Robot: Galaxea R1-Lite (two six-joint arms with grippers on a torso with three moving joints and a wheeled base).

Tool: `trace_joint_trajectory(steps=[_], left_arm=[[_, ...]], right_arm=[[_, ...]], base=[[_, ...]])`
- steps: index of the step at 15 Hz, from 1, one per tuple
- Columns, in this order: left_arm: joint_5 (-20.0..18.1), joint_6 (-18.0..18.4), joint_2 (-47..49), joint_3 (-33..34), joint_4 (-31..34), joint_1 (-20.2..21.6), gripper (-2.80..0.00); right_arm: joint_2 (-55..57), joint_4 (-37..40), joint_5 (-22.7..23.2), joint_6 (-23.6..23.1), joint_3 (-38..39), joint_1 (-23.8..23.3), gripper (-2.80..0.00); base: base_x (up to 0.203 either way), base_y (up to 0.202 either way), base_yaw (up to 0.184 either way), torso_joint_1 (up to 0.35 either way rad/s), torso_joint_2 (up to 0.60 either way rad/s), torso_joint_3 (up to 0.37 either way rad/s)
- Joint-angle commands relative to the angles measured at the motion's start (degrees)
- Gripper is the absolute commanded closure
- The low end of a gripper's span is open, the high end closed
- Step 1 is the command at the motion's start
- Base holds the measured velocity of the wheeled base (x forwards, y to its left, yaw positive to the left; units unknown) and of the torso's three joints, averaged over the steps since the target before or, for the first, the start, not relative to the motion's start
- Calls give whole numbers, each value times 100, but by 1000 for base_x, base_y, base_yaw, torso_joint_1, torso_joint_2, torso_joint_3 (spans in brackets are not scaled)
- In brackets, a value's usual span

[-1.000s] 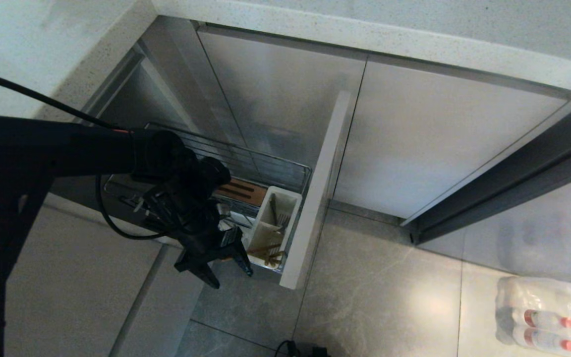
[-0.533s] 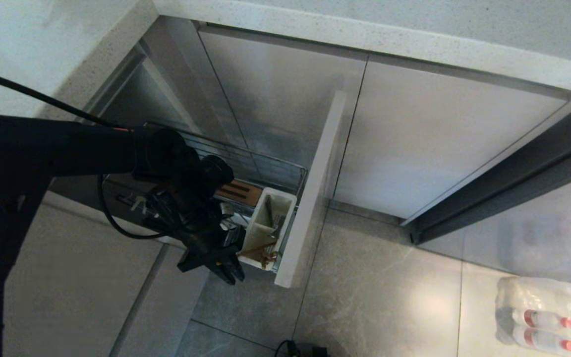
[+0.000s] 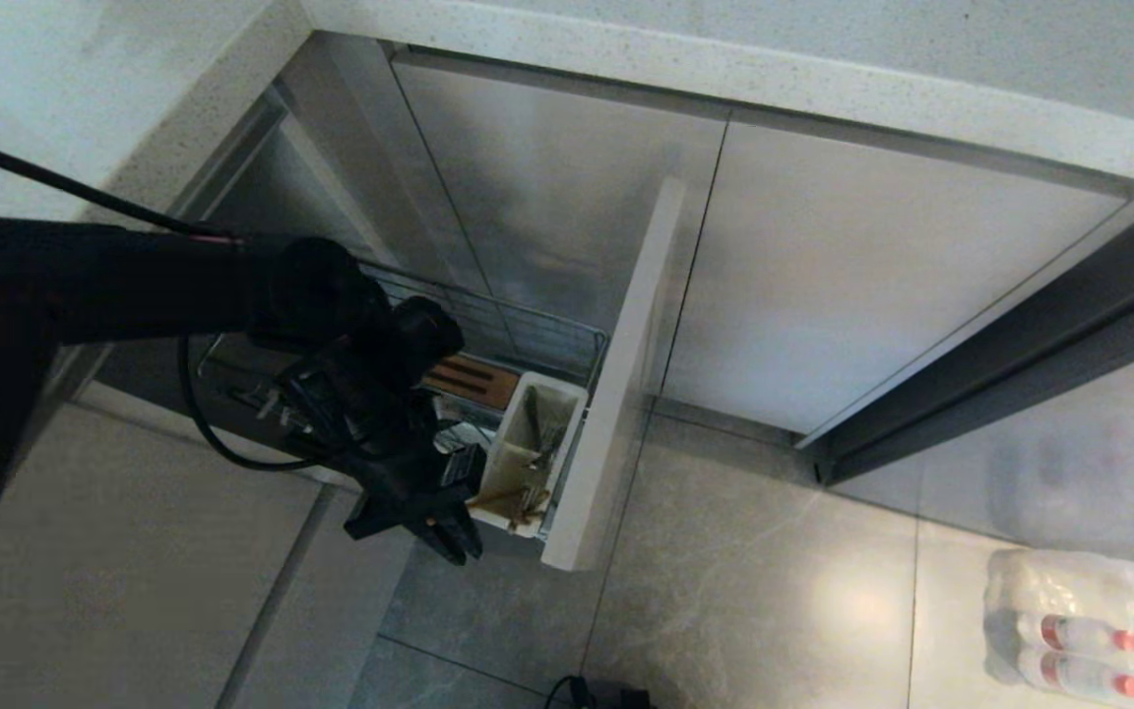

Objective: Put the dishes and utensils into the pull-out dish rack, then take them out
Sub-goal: Take the chopsticks out of the cupboard

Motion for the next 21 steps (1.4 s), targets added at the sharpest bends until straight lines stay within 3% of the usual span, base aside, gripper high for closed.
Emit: trace_joint_trajectory(steps=[1,15,18,21], left_arm=[[-31,-10,-415,5,79,-65,0],[37,-13,-2705,-94,444,-406,0],[239,-5,-3187,-209,449,-417,0],[800,7,-3693,-322,387,-402,0]], right_arm=[[9,-2,-1,1,0,0,0],[9,-2,-1,1,0,0,0],[9,-2,-1,1,0,0,0],[9,-2,-1,1,0,0,0]], base=[[0,0,0,0,0,0],[0,0,0,0,0,0],[0,0,0,0,0,0],[0,0,0,0,0,0]])
